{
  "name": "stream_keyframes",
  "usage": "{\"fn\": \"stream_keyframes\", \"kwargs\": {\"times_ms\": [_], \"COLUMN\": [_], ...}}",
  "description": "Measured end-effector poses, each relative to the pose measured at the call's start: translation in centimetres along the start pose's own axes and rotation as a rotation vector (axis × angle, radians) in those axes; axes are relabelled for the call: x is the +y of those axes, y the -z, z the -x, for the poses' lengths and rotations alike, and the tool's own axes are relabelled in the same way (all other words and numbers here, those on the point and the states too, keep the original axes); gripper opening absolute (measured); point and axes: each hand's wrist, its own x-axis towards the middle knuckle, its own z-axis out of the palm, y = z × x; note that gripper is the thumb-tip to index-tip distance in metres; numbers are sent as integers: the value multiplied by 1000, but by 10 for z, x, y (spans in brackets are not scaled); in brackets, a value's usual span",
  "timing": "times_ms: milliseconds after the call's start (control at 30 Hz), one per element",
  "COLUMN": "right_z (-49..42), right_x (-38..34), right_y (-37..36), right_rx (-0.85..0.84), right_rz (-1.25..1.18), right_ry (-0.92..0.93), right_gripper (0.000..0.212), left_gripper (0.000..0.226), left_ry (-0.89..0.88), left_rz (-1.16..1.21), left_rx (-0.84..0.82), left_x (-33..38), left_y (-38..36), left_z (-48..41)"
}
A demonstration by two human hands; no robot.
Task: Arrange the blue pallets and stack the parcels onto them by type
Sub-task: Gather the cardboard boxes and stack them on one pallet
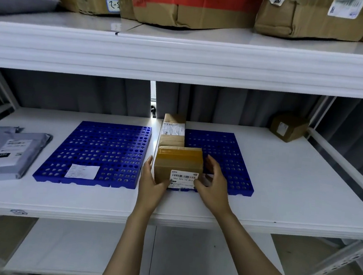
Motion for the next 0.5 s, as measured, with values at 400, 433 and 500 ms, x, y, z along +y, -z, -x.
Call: {"fn": "stream_keyframes", "kwargs": {"times_ms": [400, 433, 500], "right_z": [22, 24, 29], "right_x": [-15, -19, -28], "right_y": [16, 18, 21], "right_rx": [56, 62, 80], "right_rz": [271, 303, 346], "right_ry": [214, 247, 296], "right_gripper": [78, 77, 74], "left_gripper": [80, 78, 76], "left_ry": [-245, -271, -331], "left_rz": [-500, -527, -567], "left_rx": [98, 97, 96], "left_x": [33, 35, 42], "left_y": [-17, -16, -13], "left_z": [37, 40, 47]}}
